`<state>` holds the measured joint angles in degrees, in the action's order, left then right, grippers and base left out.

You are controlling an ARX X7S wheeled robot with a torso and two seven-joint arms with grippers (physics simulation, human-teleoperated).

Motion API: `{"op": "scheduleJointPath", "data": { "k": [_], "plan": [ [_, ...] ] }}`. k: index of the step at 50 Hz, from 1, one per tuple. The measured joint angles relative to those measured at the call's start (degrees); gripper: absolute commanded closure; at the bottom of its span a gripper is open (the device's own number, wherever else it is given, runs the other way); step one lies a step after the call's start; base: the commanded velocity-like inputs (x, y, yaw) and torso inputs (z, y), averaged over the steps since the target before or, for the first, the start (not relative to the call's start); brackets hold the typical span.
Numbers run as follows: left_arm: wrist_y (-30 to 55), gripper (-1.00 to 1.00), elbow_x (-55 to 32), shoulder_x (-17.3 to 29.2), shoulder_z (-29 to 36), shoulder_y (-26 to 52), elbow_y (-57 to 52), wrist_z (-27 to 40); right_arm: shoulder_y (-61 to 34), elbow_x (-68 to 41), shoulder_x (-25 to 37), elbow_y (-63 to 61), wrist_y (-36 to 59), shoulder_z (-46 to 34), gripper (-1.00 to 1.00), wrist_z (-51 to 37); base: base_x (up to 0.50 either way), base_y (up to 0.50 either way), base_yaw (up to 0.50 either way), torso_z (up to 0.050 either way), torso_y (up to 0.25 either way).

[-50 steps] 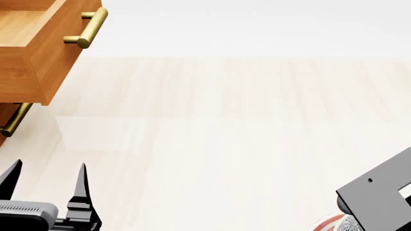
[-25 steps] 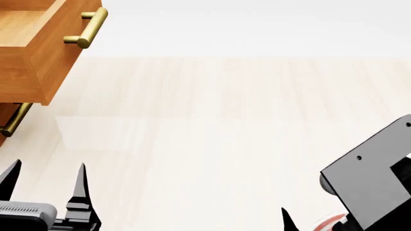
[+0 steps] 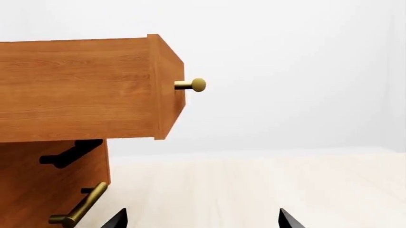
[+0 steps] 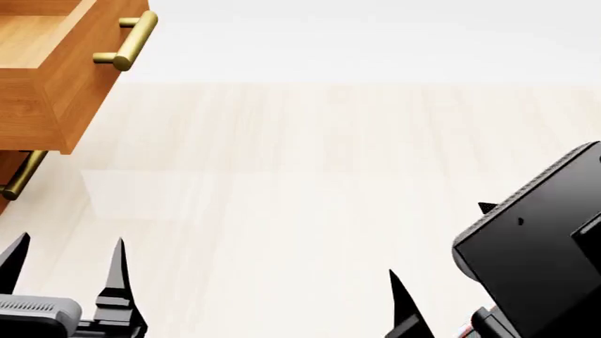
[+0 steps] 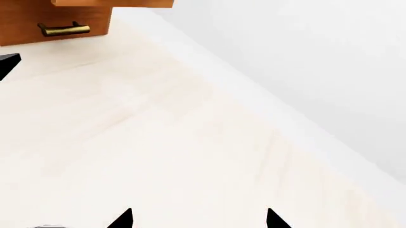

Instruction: Put the bowl on the plate.

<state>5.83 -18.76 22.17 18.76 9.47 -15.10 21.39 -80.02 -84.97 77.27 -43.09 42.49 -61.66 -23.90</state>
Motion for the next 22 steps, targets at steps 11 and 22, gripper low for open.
{"op": "scheduleJointPath", "data": {
  "k": [11,22],
  "plan": [
    [-0.03,-1.00,-0.08,0.07,0.12,-0.01,-0.20,0.14,0.12,3.18,0.29,-1.52,-2.59,0.95,-1.00,0.55,0.00,0.00,0.00,0.000,0.000],
    [-0.48,-1.00,-0.01,0.10,0.24,-0.07,0.04,0.16,0.12,5.93,0.57,-3.16,-4.57,1.79,-1.00,0.99,0.00,0.00,0.00,0.000,0.000]
  ]
}}
